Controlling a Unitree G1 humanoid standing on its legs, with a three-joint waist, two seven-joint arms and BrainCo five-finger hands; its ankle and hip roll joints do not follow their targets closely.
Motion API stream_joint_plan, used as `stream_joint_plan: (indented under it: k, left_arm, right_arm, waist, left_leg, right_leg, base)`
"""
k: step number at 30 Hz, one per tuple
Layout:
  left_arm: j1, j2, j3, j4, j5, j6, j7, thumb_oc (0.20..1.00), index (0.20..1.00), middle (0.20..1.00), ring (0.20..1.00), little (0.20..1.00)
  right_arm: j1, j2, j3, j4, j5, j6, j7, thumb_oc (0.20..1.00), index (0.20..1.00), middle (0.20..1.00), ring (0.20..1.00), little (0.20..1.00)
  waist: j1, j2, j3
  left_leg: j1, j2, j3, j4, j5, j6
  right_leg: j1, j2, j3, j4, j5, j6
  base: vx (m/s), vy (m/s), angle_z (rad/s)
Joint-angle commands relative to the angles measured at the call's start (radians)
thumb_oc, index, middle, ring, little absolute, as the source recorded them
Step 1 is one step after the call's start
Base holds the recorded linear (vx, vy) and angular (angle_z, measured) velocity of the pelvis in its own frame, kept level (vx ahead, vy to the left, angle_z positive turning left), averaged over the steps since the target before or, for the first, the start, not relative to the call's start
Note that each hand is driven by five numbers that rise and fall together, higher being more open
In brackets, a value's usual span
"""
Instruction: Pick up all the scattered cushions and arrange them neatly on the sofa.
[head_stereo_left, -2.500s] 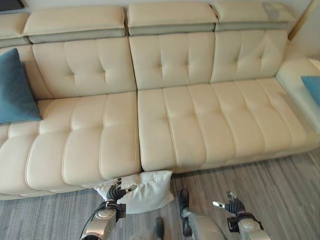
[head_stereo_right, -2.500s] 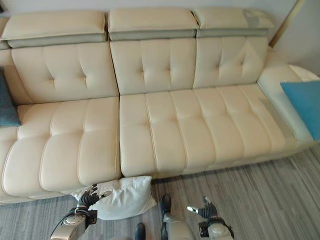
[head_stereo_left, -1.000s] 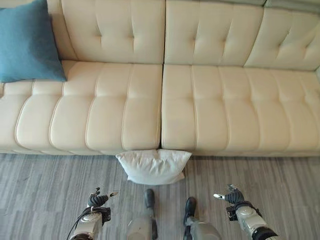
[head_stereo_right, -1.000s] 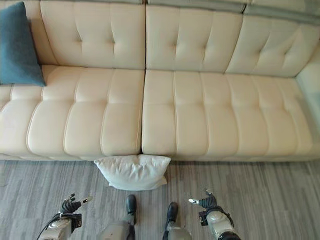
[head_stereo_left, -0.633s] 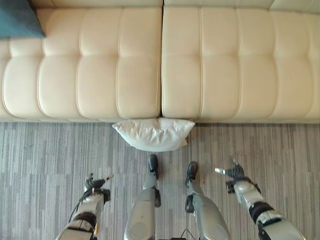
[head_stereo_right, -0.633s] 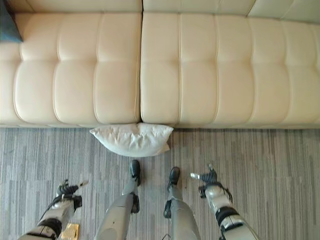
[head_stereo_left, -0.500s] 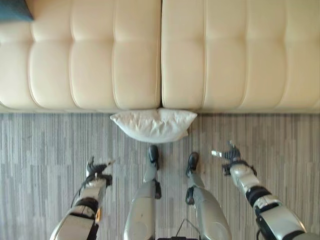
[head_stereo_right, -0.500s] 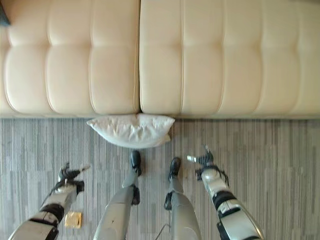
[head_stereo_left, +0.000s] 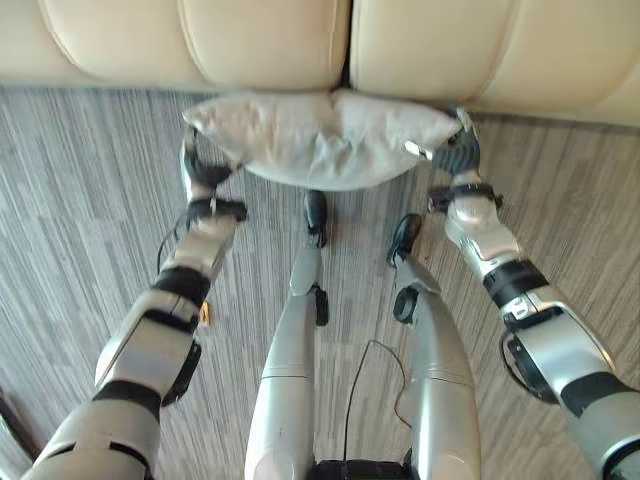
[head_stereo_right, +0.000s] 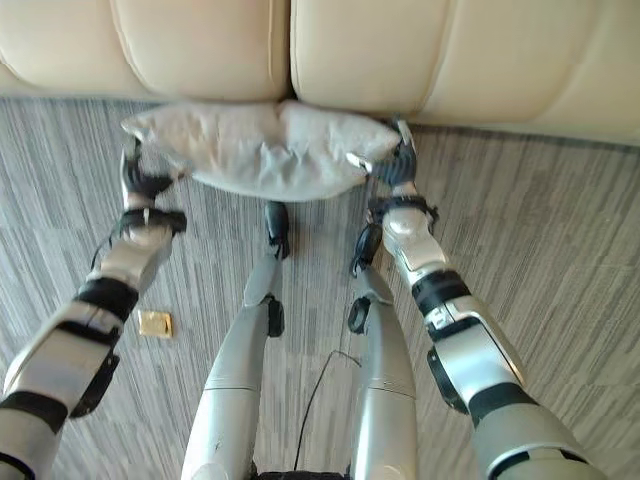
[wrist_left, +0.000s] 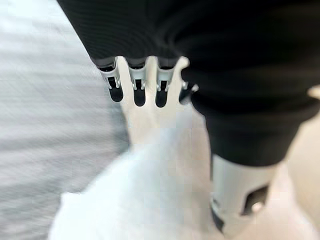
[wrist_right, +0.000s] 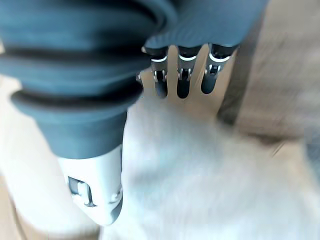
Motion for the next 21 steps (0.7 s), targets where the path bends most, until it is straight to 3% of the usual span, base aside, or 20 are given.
stream_joint_plan:
  k: [1, 2, 3, 4, 5, 6, 7, 8, 9, 10, 14, 21]
  left_arm:
    - [0.026, -0.082, -0.001, -0.008, -0.015, -0.047, -0.011, 1.000, 1.000, 1.000, 1.000, 1.000]
    - [0.020, -0.081, 0.000, -0.007, -0.015, -0.047, -0.012, 1.000, 1.000, 1.000, 1.000, 1.000]
    - [-0.031, -0.158, -0.020, 0.011, -0.086, -0.069, -0.026, 1.000, 1.000, 1.000, 1.000, 1.000]
    - [-0.033, -0.158, -0.020, 0.011, -0.086, -0.069, -0.026, 1.000, 1.000, 1.000, 1.000, 1.000]
    - [-0.061, -0.235, -0.041, 0.008, -0.137, -0.081, -0.044, 1.000, 1.000, 1.000, 1.000, 1.000]
    - [-0.067, -0.234, -0.041, 0.009, -0.138, -0.081, -0.044, 0.752, 0.752, 0.752, 0.752, 0.752]
    - [-0.082, -0.304, -0.051, -0.009, -0.190, -0.102, -0.064, 0.203, 0.203, 0.203, 0.203, 0.203]
    - [-0.083, -0.304, -0.052, -0.009, -0.190, -0.102, -0.064, 0.200, 0.200, 0.200, 0.200, 0.200]
    - [-0.082, -0.338, -0.055, -0.030, -0.222, -0.117, -0.080, 0.200, 0.200, 0.200, 0.200, 0.200]
    - [-0.072, -0.369, -0.056, -0.055, -0.244, -0.131, -0.087, 0.200, 0.200, 0.200, 0.200, 0.200]
    - [-0.026, -0.449, -0.058, -0.113, -0.292, -0.160, -0.112, 0.200, 0.200, 0.200, 0.200, 0.200]
    - [0.073, -0.466, -0.053, -0.187, -0.298, -0.175, -0.134, 0.200, 0.200, 0.200, 0.200, 0.200]
  right_arm:
    - [0.041, 0.048, 0.035, -0.018, 0.103, -0.075, -0.012, 1.000, 1.000, 1.000, 1.000, 1.000]
    - [0.035, 0.047, 0.034, -0.016, 0.103, -0.075, -0.011, 1.000, 1.000, 1.000, 1.000, 1.000]
    - [-0.021, 0.085, 0.036, 0.013, 0.151, -0.091, -0.010, 1.000, 1.000, 1.000, 1.000, 1.000]
    - [-0.023, 0.085, 0.036, 0.013, 0.151, -0.091, -0.009, 1.000, 1.000, 1.000, 1.000, 1.000]
    - [-0.056, 0.112, 0.036, 0.016, 0.177, -0.108, -0.020, 1.000, 1.000, 1.000, 1.000, 1.000]
    - [-0.062, 0.110, 0.035, 0.017, 0.177, -0.108, -0.020, 1.000, 1.000, 1.000, 1.000, 1.000]
    - [-0.073, 0.135, 0.022, 0.021, 0.204, -0.126, -0.019, 0.953, 0.953, 0.953, 0.953, 0.953]
    - [-0.073, 0.134, 0.021, 0.021, 0.204, -0.126, -0.019, 0.834, 0.834, 0.834, 0.834, 0.834]
    - [-0.069, 0.141, 0.014, 0.014, 0.208, -0.137, -0.015, 0.322, 0.322, 0.322, 0.322, 0.322]
    - [-0.060, 0.148, -0.006, 0.005, 0.215, -0.153, -0.015, 0.200, 0.200, 0.200, 0.200, 0.200]
    - [-0.002, 0.197, -0.073, -0.029, 0.297, -0.220, 0.010, 0.200, 0.200, 0.200, 0.200, 0.200]
    - [0.111, 0.235, -0.102, -0.100, 0.314, -0.249, 0.044, 0.200, 0.200, 0.200, 0.200, 0.200]
  waist:
    - [-0.017, 0.006, -0.054]
    - [-0.017, 0.006, -0.054]
    - [-0.019, 0.005, -0.054]
    - [-0.019, 0.005, -0.054]
    - [-0.023, 0.002, -0.054]
    - [-0.023, 0.002, -0.054]
    - [-0.029, -0.001, -0.054]
    - [-0.028, -0.001, -0.054]
    - [-0.030, -0.003, -0.054]
    - [-0.033, -0.002, -0.054]
    - [-0.041, 0.004, -0.054]
    - [-0.053, -0.005, -0.054]
  left_leg:
    - [-0.062, -0.006, -0.015, 0.202, -0.218, -0.056]
    - [-0.074, -0.006, -0.015, 0.208, -0.215, -0.055]
    - [-0.117, -0.012, -0.019, 0.219, -0.214, -0.056]
    - [-0.120, -0.012, -0.019, 0.220, -0.214, -0.056]
    - [-0.136, -0.014, -0.017, 0.221, -0.215, -0.058]
    - [-0.147, -0.015, -0.017, 0.224, -0.211, -0.057]
    - [-0.168, -0.018, -0.020, 0.228, -0.210, -0.057]
    - [-0.169, -0.018, -0.019, 0.230, -0.211, -0.057]
    - [-0.171, -0.018, -0.018, 0.231, -0.213, -0.055]
    - [-0.178, -0.019, -0.017, 0.236, -0.214, -0.050]
    - [-0.142, -0.016, -0.007, 0.221, -0.216, -0.046]
    - [0.005, 0.002, 0.010, 0.146, -0.210, -0.047]
  right_leg:
    - [-0.017, 0.021, 0.113, -0.088, 0.008, 0.030]
    - [-0.030, 0.020, 0.114, -0.081, 0.009, 0.030]
    - [-0.083, 0.021, 0.129, -0.058, 0.003, 0.027]
    - [-0.086, 0.021, 0.129, -0.056, 0.003, 0.028]
    - [-0.111, 0.025, 0.141, -0.052, -0.001, 0.026]
    - [-0.123, 0.024, 0.142, -0.047, 0.002, 0.026]
    - [-0.144, 0.028, 0.149, -0.046, 0.004, 0.026]
    - [-0.147, 0.028, 0.150, -0.044, 0.004, 0.026]
    - [-0.152, 0.030, 0.152, -0.047, 0.005, 0.027]
    - [-0.159, 0.034, 0.156, -0.048, 0.007, 0.026]
    - [-0.126, 0.042, 0.161, -0.068, 0.018, 0.032]
    - [0.012, 0.056, 0.151, -0.157, 0.051, 0.047]
  base:
    - [0.03, 0.002, 0.21]
    - [0.04, -0.001, 0.16]
    - [0.02, -0.009, 0.10]
    - [0.05, -0.031, 0.08]
    - [0.00, 0.000, 0.00]
    - [0.03, -0.044, 0.00]
    - [0.00, 0.000, 0.00]
    - [0.02, -0.032, 0.03]
    - [0.00, 0.000, 0.00]
    - [0.00, 0.000, 0.00]
    - [-0.01, -0.028, -0.06]
    - [-0.03, -0.018, -0.14]
